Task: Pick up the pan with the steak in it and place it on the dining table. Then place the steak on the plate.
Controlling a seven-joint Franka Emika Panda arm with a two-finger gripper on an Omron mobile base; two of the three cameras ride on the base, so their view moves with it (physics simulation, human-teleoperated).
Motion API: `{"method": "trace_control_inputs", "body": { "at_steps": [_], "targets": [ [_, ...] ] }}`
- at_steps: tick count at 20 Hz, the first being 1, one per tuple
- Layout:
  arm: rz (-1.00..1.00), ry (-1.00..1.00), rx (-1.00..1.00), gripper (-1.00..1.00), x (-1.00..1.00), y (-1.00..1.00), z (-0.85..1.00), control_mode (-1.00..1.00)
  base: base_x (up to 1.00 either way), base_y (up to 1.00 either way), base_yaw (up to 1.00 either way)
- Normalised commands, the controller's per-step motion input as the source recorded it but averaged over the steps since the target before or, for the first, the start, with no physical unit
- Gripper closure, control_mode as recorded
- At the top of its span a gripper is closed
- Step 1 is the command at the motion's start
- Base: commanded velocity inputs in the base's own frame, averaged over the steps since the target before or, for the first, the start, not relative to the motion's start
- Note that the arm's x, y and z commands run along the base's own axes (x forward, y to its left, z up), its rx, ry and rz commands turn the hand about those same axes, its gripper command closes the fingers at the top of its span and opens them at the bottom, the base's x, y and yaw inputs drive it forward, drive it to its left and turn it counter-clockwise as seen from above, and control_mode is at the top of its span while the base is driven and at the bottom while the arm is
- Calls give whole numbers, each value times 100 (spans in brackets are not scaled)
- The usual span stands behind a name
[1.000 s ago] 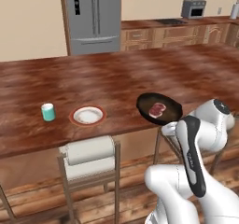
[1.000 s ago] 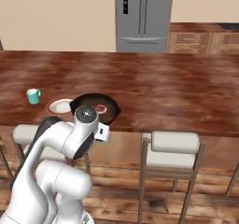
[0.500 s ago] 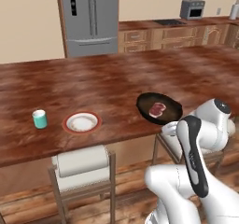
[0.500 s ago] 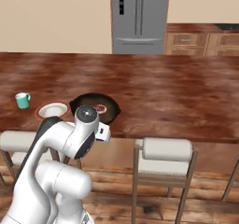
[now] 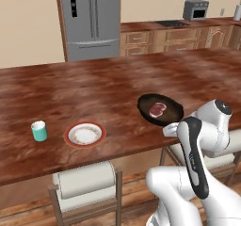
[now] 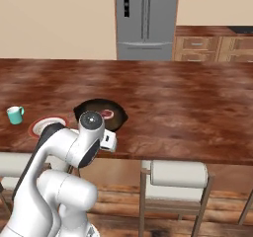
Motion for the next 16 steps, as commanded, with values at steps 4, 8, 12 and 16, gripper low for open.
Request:
{"method": "trace_control_inputs", "body": {
  "at_steps": [4,8,12,16],
  "targets": [
    [-3,0,0,100,36,10,-8,-100,38,9,-3],
    [-4,0,0,100,70,26,-16,-100,0,0,0],
    [-3,-1,0,100,57,41,-14,-100,0,0,0],
    [-4,-1,0,100,27,39,-5,-100,0,0,0]
  ]
}}
